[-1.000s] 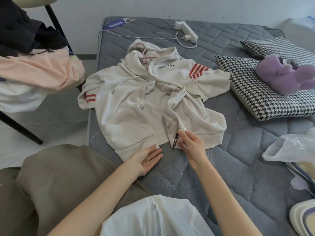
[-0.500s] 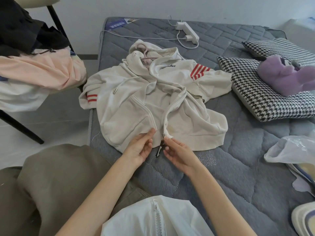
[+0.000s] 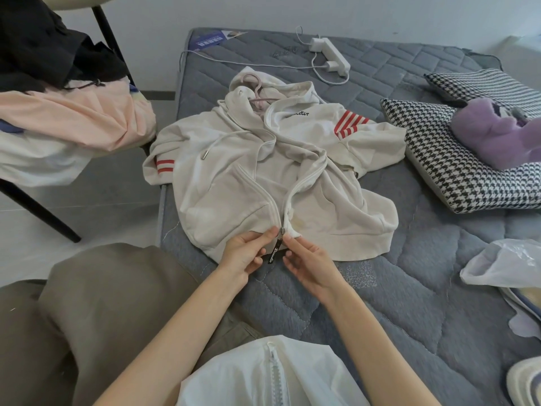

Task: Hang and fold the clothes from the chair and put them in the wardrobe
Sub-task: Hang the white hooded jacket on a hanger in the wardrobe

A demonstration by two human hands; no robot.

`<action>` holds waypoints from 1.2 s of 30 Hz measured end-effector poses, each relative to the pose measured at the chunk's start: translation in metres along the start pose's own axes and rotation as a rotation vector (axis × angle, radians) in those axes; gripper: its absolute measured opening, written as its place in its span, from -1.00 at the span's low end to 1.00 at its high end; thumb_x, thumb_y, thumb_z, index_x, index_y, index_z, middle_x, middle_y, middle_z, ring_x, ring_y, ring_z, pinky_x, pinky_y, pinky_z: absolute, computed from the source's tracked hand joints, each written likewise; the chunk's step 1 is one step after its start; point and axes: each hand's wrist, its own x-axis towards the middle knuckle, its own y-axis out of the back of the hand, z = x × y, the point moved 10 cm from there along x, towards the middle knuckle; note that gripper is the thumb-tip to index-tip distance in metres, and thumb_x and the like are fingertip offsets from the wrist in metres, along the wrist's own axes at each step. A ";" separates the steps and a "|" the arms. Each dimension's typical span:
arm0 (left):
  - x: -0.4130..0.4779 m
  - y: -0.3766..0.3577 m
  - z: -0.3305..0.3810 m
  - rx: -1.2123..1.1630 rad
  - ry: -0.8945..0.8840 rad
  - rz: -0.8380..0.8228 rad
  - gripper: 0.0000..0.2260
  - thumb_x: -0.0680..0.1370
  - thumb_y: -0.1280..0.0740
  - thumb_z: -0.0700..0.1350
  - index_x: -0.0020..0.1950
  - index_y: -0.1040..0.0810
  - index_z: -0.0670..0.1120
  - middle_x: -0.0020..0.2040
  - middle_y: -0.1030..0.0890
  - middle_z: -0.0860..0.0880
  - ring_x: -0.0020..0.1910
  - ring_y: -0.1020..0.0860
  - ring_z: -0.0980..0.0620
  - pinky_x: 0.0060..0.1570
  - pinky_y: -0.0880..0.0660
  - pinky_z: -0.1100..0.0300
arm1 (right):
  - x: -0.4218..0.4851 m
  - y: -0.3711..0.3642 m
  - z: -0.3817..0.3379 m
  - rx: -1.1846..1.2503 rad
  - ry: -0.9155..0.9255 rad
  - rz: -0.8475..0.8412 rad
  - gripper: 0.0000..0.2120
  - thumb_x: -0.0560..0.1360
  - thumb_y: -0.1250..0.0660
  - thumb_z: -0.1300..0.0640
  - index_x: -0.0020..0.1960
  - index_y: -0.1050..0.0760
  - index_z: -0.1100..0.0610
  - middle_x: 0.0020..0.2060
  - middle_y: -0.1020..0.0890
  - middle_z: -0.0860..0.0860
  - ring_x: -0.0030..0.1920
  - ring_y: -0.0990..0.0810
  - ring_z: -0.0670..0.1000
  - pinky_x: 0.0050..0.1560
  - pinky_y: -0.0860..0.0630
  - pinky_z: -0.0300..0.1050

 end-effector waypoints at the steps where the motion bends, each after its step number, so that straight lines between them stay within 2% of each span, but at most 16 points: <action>1: 0.001 0.002 0.000 0.029 -0.018 0.016 -0.88 0.38 -0.53 -0.07 -0.23 -0.64 -0.08 -0.24 -0.54 -0.03 -0.45 -0.33 0.18 -0.62 -0.27 0.43 | 0.000 0.001 0.000 -0.006 0.006 0.009 -0.91 0.52 -0.35 0.22 -0.13 -0.62 0.16 -0.30 -0.62 -0.05 -0.35 -0.45 -0.17 -0.12 -0.47 -0.29; 6: 0.001 0.004 0.013 0.224 -0.165 0.034 -0.87 0.40 -0.52 -0.04 -0.26 -0.66 -0.07 -0.49 -0.42 0.03 -0.57 -0.31 0.20 -0.56 -0.31 0.40 | 0.000 0.004 -0.005 -0.052 0.056 0.038 -0.88 0.53 -0.33 0.23 -0.17 -0.59 0.16 -0.38 -0.62 -0.08 -0.38 -0.46 -0.19 -0.14 -0.44 -0.33; 13: -0.005 0.001 0.035 0.520 -0.465 0.016 -0.72 0.47 -0.46 -0.02 -0.34 -0.65 -0.19 -0.49 -0.52 -0.02 -0.54 -0.35 0.17 -0.40 -0.36 0.26 | 0.002 0.004 -0.002 -0.036 0.044 0.039 -0.87 0.53 -0.33 0.26 -0.17 -0.59 0.19 -0.38 -0.64 -0.06 -0.38 -0.50 -0.19 -0.18 -0.50 -0.36; 16: -0.008 0.000 0.041 0.644 -0.578 0.031 -0.59 0.49 -0.44 -0.04 -0.43 -0.53 -0.29 -0.59 -0.49 0.09 -0.56 -0.37 0.25 -0.43 -0.29 0.28 | 0.004 0.004 0.000 -0.021 0.040 0.050 -0.78 0.54 -0.31 0.29 -0.27 -0.60 0.17 -0.43 -0.62 -0.06 -0.40 -0.51 -0.20 -0.21 -0.49 -0.37; 19: -0.008 -0.001 0.043 0.761 -0.655 0.052 -0.52 0.49 -0.44 -0.04 -0.59 -0.38 -0.08 -0.67 -0.38 0.13 -0.59 -0.31 0.21 -0.48 -0.20 0.28 | 0.005 0.004 0.004 -0.035 0.034 0.053 -0.81 0.54 -0.30 0.29 -0.23 -0.58 0.19 -0.46 -0.59 -0.08 -0.40 -0.49 -0.20 -0.24 -0.46 -0.40; 21: -0.005 -0.001 0.042 0.791 -0.702 0.046 -0.52 0.49 -0.43 0.01 -0.57 -0.41 -0.12 -0.63 -0.39 0.03 -0.55 -0.25 0.17 -0.46 -0.19 0.20 | 0.005 0.005 0.006 -0.045 0.039 0.052 -0.82 0.55 -0.29 0.29 -0.21 -0.57 0.19 -0.47 -0.58 -0.10 -0.40 -0.49 -0.21 -0.26 -0.45 -0.42; 23: -0.004 -0.002 0.039 0.817 -0.723 0.044 -0.55 0.48 -0.41 0.05 -0.48 -0.51 -0.21 -0.56 -0.46 -0.13 -0.51 -0.25 0.16 -0.46 -0.19 0.19 | 0.006 0.005 0.007 -0.054 0.053 0.053 -0.81 0.55 -0.28 0.30 -0.21 -0.57 0.20 -0.46 -0.59 -0.09 -0.42 -0.51 -0.22 -0.26 -0.46 -0.43; 27: -0.004 -0.003 0.039 0.854 -0.727 0.049 -0.62 0.51 -0.42 -0.04 -0.46 -0.55 -0.19 -0.57 -0.47 -0.02 -0.53 -0.32 0.14 -0.48 -0.17 0.28 | 0.007 0.007 0.011 -0.044 0.066 0.066 -0.83 0.55 -0.29 0.31 -0.20 -0.59 0.20 -0.42 -0.61 -0.07 -0.39 -0.52 -0.21 -0.28 -0.47 -0.42; 29: -0.005 -0.003 0.039 0.832 -0.719 0.031 -0.65 0.51 -0.41 -0.02 -0.43 -0.59 -0.16 -0.54 -0.52 -0.05 -0.51 -0.34 0.17 -0.45 -0.24 0.19 | 0.008 0.007 0.012 -0.044 0.063 0.064 -0.85 0.54 -0.31 0.28 -0.17 -0.60 0.19 -0.39 -0.62 -0.06 -0.36 -0.52 -0.20 -0.28 -0.46 -0.42; 31: -0.003 0.000 0.037 0.770 -0.679 0.012 -0.67 0.50 -0.42 0.01 -0.39 -0.62 -0.14 -0.48 -0.57 -0.11 -0.46 -0.38 0.11 -0.39 -0.32 0.09 | 0.007 0.006 0.010 -0.064 0.064 0.056 -0.87 0.55 -0.32 0.25 -0.14 -0.60 0.16 -0.36 -0.62 -0.06 -0.32 -0.51 -0.19 -0.27 -0.45 -0.40; 34: 0.000 0.001 0.036 0.768 -0.650 0.011 -0.59 0.46 -0.42 0.08 -0.36 -0.58 -0.25 -0.48 -0.47 -0.14 -0.42 -0.33 0.12 -0.38 -0.31 0.10 | 0.001 0.010 0.001 -0.254 0.089 0.087 -0.95 0.53 -0.36 0.19 -0.11 -0.58 0.13 -0.32 -0.60 -0.06 -0.30 -0.48 -0.16 -0.28 -0.42 -0.34; 36: -0.001 0.000 0.038 0.778 -0.653 0.011 -0.59 0.46 -0.45 0.04 -0.40 -0.53 -0.26 -0.50 -0.40 -0.14 -0.43 -0.29 0.15 -0.39 -0.27 0.16 | -0.005 0.010 -0.002 -0.455 0.094 0.094 -0.91 0.53 -0.38 0.13 -0.10 -0.59 0.14 -0.27 -0.60 -0.01 -0.32 -0.45 -0.15 -0.31 -0.41 -0.35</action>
